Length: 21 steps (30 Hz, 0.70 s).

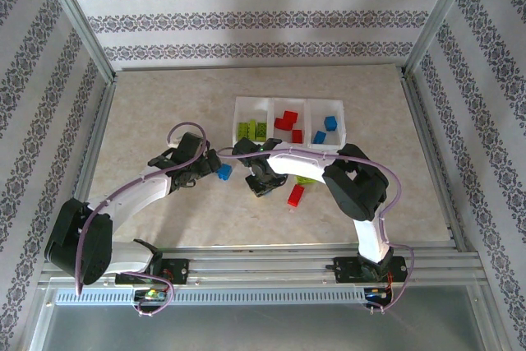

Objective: Sort the legos into containers by color
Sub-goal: Pick up the lego from the center of the table.

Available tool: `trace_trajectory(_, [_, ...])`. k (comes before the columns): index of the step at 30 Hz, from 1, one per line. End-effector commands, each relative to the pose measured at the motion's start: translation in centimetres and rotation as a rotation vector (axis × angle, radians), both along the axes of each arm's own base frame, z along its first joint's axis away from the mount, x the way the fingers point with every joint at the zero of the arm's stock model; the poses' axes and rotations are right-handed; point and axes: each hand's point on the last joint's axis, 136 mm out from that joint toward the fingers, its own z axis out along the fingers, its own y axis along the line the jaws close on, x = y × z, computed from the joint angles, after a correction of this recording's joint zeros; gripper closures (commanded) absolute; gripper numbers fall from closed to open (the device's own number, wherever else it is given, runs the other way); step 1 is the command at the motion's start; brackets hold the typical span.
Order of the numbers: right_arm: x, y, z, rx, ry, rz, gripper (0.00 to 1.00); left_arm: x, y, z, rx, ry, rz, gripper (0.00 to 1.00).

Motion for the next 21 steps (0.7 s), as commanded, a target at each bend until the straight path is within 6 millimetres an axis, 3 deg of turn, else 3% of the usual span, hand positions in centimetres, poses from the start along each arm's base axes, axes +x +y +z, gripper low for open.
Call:
trace_trajectory(1, [-0.1, 0.7, 1.3, 0.025, -0.022, 0.003, 0.76, 0.2, 0.6, 0.4, -0.016, -0.020, 0.033, 0.00])
trace_trajectory(10, [2.1, -1.6, 6.2, 0.087, -0.134, -0.075, 0.82, 0.2, 0.8, 0.6, -0.016, -0.030, 0.039, 0.00])
trace_trajectory(16, [5.4, -6.1, 9.6, 0.127, -0.222, -0.224, 0.83, 0.1, 0.9, 0.8, -0.016, -0.035, 0.042, 0.00])
trace_trajectory(21, [8.8, -10.4, 11.3, 0.142, -0.275, -0.337, 0.83, 0.2, 0.8, 0.9, -0.019, -0.038, 0.039, 0.00])
